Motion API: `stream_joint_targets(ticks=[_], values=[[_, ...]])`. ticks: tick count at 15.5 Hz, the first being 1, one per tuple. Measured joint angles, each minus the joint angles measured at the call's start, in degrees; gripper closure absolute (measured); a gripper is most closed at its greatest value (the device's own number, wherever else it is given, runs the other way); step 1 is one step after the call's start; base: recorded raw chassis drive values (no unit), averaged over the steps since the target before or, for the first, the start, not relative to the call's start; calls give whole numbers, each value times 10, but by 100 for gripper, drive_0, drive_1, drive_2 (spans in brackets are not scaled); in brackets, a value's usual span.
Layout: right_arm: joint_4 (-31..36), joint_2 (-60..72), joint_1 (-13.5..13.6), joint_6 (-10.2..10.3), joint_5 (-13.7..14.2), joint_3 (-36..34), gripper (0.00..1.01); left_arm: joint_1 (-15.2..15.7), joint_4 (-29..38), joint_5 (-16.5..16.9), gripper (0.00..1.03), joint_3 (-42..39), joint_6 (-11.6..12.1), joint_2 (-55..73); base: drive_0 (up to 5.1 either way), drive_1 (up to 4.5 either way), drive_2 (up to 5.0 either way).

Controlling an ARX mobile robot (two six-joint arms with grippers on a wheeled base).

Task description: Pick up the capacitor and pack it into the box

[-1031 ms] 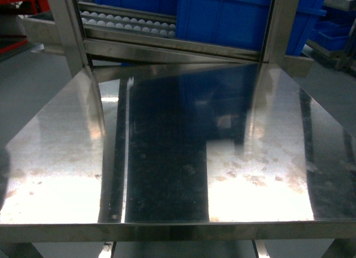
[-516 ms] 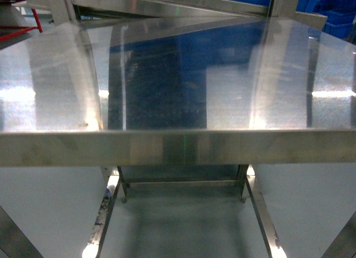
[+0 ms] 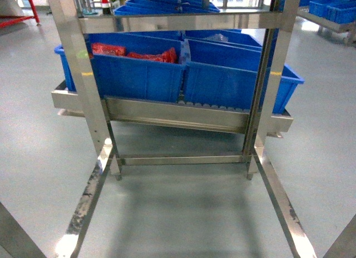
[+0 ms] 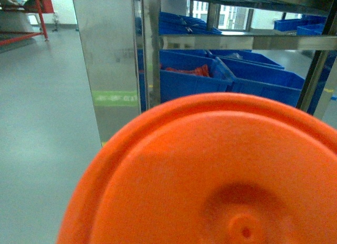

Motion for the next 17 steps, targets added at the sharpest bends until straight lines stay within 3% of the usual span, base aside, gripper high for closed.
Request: stream_joint_targets(ticks=[17], values=[[0, 0, 0, 1, 0, 0, 3, 0, 0, 0, 60, 0, 0, 0, 0, 0, 0]])
